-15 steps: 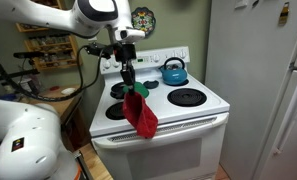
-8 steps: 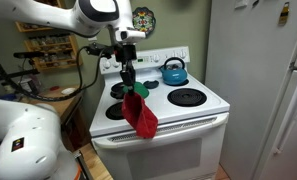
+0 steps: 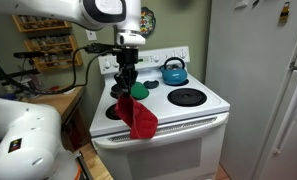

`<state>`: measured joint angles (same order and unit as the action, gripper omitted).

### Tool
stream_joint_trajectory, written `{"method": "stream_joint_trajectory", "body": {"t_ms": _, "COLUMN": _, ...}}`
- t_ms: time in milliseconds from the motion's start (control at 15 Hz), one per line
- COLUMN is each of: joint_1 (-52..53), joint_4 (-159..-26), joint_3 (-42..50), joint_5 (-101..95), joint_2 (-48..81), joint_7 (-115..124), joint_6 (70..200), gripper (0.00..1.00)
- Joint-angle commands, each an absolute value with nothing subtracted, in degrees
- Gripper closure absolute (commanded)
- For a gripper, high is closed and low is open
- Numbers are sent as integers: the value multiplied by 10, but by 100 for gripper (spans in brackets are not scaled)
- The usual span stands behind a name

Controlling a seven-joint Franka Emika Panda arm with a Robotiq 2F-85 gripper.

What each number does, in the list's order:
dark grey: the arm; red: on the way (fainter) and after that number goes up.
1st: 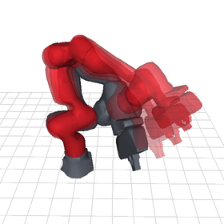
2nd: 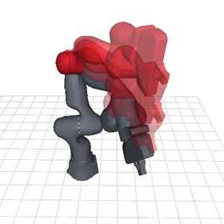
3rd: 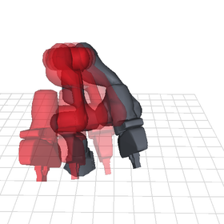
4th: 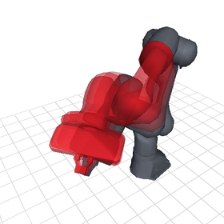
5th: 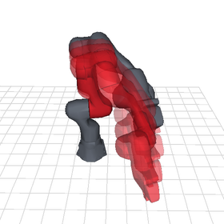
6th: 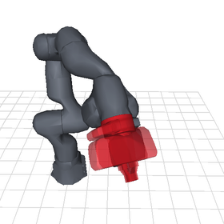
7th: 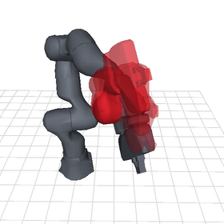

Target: Pick up the red cloth and hang it on the oven door

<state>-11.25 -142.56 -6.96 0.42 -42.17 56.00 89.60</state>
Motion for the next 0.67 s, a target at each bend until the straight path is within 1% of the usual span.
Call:
{"method": "stream_joint_trajectory", "body": {"t_ms": 0, "joint_1": -125, "joint_4": -1420, "joint_3": -56, "joint_5": 48, "joint_2": -403, "joint_7": 625, "joint_6": 896, "gripper": 99}}
{"method": "stream_joint_trajectory", "body": {"t_ms": 133, "joint_1": -127, "joint_4": -1421, "joint_3": -45, "joint_5": 71, "joint_2": -399, "joint_7": 648, "joint_6": 904, "gripper": 99}}
{"method": "stream_joint_trajectory", "body": {"t_ms": 200, "joint_1": -117, "joint_4": -1424, "joint_3": -54, "joint_5": 42, "joint_2": -408, "joint_7": 627, "joint_6": 898, "gripper": 99}}
{"method": "stream_joint_trajectory", "body": {"t_ms": 267, "joint_1": -118, "joint_4": -1424, "joint_3": -52, "joint_5": 43, "joint_2": -405, "joint_7": 629, "joint_6": 898, "gripper": 96}}
{"method": "stream_joint_trajectory", "body": {"t_ms": 467, "joint_1": -117, "joint_4": -1424, "joint_3": -52, "joint_5": 43, "joint_2": -405, "joint_7": 629, "joint_6": 898, "gripper": 96}}
{"method": "stream_joint_trajectory", "body": {"t_ms": 533, "joint_1": -116, "joint_4": -1424, "joint_3": -53, "joint_5": 43, "joint_2": -405, "joint_7": 629, "joint_6": 898, "gripper": 99}}
{"method": "stream_joint_trajectory", "body": {"t_ms": 600, "joint_1": -118, "joint_4": -1424, "joint_3": -49, "joint_5": 51, "joint_2": -403, "joint_7": 633, "joint_6": 899, "gripper": 99}}
